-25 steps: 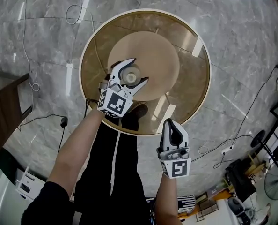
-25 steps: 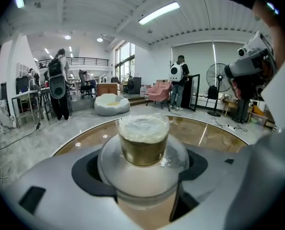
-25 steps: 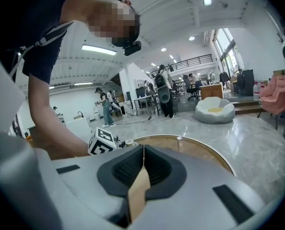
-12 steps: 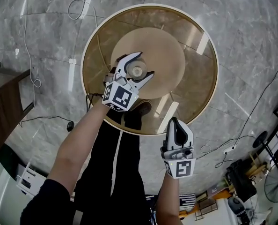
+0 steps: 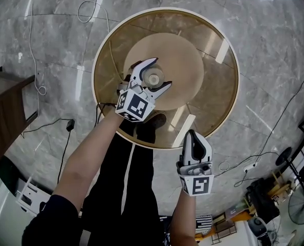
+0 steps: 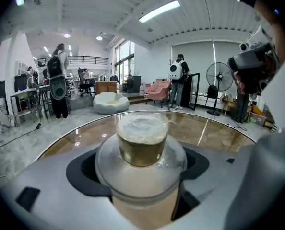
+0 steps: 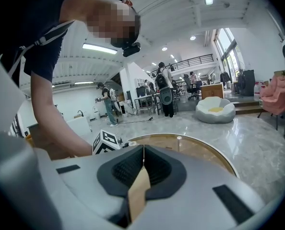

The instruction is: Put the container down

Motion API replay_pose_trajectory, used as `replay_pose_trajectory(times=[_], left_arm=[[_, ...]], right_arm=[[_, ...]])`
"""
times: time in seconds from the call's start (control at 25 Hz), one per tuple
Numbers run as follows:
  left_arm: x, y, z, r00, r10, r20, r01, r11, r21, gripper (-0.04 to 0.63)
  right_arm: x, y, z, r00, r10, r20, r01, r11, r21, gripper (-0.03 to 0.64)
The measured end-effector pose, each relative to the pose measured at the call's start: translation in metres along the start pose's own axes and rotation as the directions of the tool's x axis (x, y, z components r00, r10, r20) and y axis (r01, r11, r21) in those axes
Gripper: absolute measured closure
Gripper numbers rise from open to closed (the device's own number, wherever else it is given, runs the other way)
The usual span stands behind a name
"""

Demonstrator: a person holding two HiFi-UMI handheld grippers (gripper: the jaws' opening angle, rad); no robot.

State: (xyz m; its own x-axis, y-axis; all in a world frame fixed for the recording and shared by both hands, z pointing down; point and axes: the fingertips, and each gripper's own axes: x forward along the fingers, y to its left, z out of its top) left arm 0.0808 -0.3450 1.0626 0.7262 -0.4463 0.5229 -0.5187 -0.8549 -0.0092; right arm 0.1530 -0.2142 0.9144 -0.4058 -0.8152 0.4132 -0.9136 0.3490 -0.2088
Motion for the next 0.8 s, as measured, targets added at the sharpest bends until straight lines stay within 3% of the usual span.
replay_pose_trajectory(times=[0.24, 0.48, 0.8], left_arm=[[-0.005, -0.003, 0.02, 0.999, 0.018, 0.049, -0.018, 1.0, -0.002, 0.233], [-0.06, 0.004, 0.048, 0.996, 0.055, 0.074, -0.053, 0.998, -0.025, 0.233], [-0.153, 0.015, 0.129, 0.981, 0.125, 0.147, -0.115, 0.99, -0.079, 0.233]], right_arm=[[-0.007, -0.011, 0.007, 1.0, -0.013, 0.012, 0.013, 1.0, -0.011, 0.586], [-0.016, 0.006, 0.04, 0.999, -0.003, 0.035, 0.004, 0.999, -0.041, 0.586], [-0.037, 0.042, 0.108, 0.997, 0.041, 0.062, -0.034, 0.994, -0.102, 0.586]])
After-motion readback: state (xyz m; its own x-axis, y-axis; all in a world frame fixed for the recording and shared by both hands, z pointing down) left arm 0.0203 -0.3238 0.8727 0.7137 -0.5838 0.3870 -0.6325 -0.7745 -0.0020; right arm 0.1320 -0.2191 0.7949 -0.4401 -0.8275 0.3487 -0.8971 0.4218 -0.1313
